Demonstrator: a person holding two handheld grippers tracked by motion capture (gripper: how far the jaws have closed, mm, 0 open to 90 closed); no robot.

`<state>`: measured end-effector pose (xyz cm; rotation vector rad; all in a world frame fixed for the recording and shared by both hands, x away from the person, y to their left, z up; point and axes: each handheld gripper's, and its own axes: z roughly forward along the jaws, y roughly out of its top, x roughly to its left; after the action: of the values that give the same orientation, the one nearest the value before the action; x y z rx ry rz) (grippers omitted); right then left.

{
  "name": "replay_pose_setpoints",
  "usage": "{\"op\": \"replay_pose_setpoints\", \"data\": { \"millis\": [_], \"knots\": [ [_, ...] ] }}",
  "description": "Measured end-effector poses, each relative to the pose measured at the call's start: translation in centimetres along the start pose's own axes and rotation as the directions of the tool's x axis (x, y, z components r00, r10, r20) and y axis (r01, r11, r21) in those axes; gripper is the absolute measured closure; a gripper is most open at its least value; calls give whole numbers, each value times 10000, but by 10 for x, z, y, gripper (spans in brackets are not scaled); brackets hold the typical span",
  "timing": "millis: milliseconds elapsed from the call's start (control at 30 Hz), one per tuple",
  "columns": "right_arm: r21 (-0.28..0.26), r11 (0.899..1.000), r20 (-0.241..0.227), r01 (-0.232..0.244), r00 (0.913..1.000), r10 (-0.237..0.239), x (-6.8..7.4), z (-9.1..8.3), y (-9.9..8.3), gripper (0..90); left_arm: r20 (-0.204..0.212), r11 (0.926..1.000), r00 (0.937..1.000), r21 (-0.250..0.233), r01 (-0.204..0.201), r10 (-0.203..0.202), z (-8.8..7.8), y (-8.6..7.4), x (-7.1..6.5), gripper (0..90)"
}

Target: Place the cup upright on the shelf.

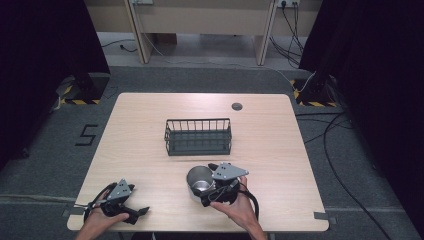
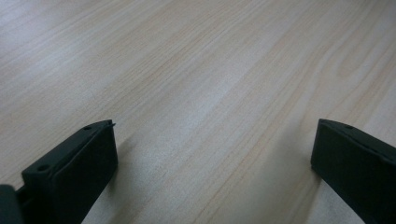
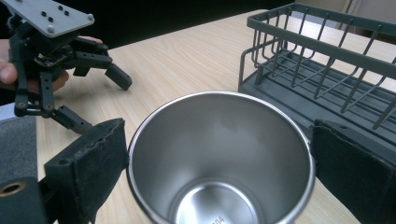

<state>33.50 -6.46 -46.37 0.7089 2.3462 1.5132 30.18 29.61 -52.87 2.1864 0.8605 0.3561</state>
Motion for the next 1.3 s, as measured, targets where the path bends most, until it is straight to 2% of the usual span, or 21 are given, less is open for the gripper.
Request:
{"op": "replay_pose_setpoints", "data": {
  "millis": [533, 667, 1000, 1300],
  "knots": [
    [394, 9992, 77, -54, 10000, 51, 1, 14, 3, 37, 0, 10000, 10000, -2, 0, 0, 0, 0, 0, 0],
    [573, 9982, 90, 176, 9998, -181, 1, 16, 2, 36, 2, 10000, 10000, 0, -1, 1, 0, 0, 0, 0],
    [615, 9979, -58, 225, 9997, -222, -1, 16, 3, 61, 3, 10000, 10000, 0, 1, -1, 0, 0, 0, 0],
    [405, 9983, -146, 408, 9991, -402, 2, 15, 7, 63, 8, 10000, 10000, 0, -3, 3, 0, 0, 0, 0]
  ]
}}
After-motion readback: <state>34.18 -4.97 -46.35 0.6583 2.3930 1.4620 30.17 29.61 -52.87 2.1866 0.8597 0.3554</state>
